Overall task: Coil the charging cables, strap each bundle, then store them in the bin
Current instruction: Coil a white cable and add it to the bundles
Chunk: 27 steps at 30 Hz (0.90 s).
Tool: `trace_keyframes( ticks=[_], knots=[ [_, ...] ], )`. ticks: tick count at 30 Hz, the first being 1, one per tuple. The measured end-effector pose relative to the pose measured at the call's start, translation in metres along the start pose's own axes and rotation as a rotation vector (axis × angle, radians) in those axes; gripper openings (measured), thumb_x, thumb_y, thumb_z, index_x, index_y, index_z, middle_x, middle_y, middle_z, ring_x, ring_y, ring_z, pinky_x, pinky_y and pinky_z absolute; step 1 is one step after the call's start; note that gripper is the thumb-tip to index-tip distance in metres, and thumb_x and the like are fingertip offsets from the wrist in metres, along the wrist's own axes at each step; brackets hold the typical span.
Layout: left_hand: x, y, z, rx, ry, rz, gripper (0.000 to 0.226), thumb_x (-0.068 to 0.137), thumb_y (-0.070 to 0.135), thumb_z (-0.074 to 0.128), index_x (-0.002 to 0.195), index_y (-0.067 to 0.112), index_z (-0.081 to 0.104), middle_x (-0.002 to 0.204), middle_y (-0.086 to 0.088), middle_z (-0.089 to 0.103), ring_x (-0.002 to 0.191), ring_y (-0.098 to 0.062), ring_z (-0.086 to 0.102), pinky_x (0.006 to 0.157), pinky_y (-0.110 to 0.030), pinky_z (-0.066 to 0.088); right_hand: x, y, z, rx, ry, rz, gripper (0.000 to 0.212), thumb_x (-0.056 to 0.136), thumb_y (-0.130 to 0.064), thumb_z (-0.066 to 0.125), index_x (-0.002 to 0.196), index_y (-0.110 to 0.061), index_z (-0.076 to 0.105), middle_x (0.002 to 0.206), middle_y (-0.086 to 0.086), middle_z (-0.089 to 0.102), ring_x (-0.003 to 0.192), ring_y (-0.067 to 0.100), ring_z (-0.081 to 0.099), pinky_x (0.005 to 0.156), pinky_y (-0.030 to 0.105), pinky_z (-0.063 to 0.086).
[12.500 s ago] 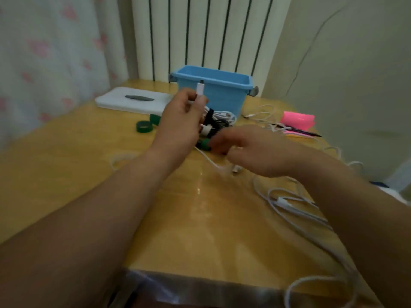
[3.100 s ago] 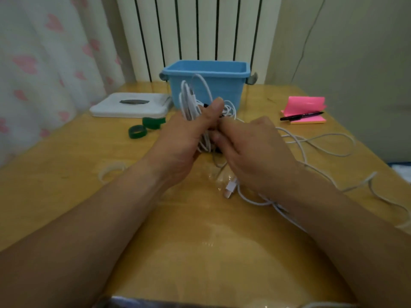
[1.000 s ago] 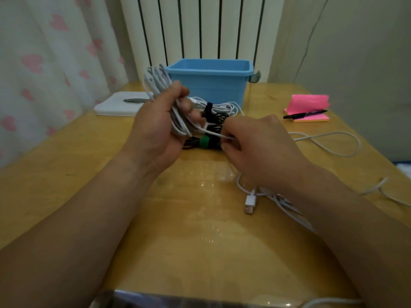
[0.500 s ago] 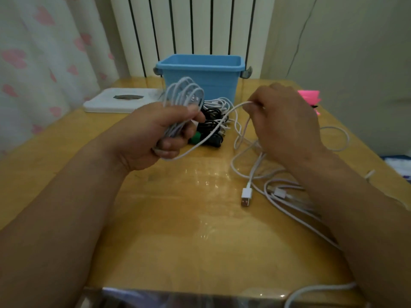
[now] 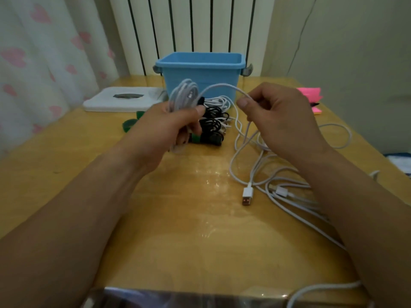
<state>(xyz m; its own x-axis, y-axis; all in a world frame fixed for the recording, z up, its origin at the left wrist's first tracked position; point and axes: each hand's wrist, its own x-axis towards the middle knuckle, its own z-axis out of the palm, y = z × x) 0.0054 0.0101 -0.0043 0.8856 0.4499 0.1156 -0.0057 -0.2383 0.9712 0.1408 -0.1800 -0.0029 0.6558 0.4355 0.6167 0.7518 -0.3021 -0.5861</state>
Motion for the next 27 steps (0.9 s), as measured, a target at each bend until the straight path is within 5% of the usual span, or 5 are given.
trace_keyframes(
  ticks=[7,11,14,19,27],
  knots=[
    [-0.001,-0.002,0.001,0.097,0.067,-0.002,0.027,0.105,0.042,0.065,0.103,0.020,0.082,0.106,0.012,0.082,0.105,-0.006,0.070,0.092,-0.036,0.046,-0.002,0.002,0.000,-0.274,0.046,-0.218,0.017,0.102,-0.040,0.060,0.103,-0.028,0.072,0.095,-0.010,0.072,0.093,0.021,0.064,0.096,0.049,0.045],
    [-0.001,-0.003,0.006,0.043,0.021,0.033,0.029,0.110,0.037,0.058,0.105,0.012,0.072,0.083,0.000,0.079,0.077,-0.014,0.075,0.076,-0.030,0.057,-0.002,-0.006,-0.007,-0.306,0.153,-0.285,0.015,0.102,-0.033,0.063,0.110,-0.023,0.072,0.094,-0.009,0.071,0.088,0.018,0.063,0.083,0.037,0.039],
    [0.002,-0.004,0.008,-0.146,0.017,0.032,0.033,0.111,0.034,0.059,0.083,0.017,0.058,0.060,-0.003,0.048,0.054,-0.019,0.047,0.059,-0.034,0.050,-0.006,-0.006,0.002,-0.153,-0.008,-0.121,0.019,0.106,-0.041,0.059,0.100,-0.026,0.068,0.073,-0.012,0.063,0.071,0.013,0.059,0.067,0.038,0.048],
    [0.000,-0.007,0.019,-0.156,-0.024,0.031,0.032,0.102,0.044,0.070,0.084,0.021,0.058,0.061,0.001,0.043,0.056,-0.017,0.043,0.059,-0.034,0.047,-0.012,-0.008,0.012,-0.196,-0.125,-0.129,0.023,0.109,-0.036,0.048,0.101,-0.023,0.065,0.077,-0.007,0.066,0.075,0.022,0.063,0.082,0.046,0.049],
    [-0.008,-0.001,0.038,-0.149,-0.024,0.097,0.026,0.106,0.046,0.063,0.102,0.024,0.075,0.074,0.004,0.066,0.064,-0.007,0.060,0.058,-0.025,0.052,-0.021,-0.025,0.027,-0.164,-0.116,-0.279,0.022,0.106,-0.027,0.052,0.101,-0.020,0.072,0.084,-0.006,0.074,0.073,0.020,0.068,0.075,0.042,0.050]
  ],
)
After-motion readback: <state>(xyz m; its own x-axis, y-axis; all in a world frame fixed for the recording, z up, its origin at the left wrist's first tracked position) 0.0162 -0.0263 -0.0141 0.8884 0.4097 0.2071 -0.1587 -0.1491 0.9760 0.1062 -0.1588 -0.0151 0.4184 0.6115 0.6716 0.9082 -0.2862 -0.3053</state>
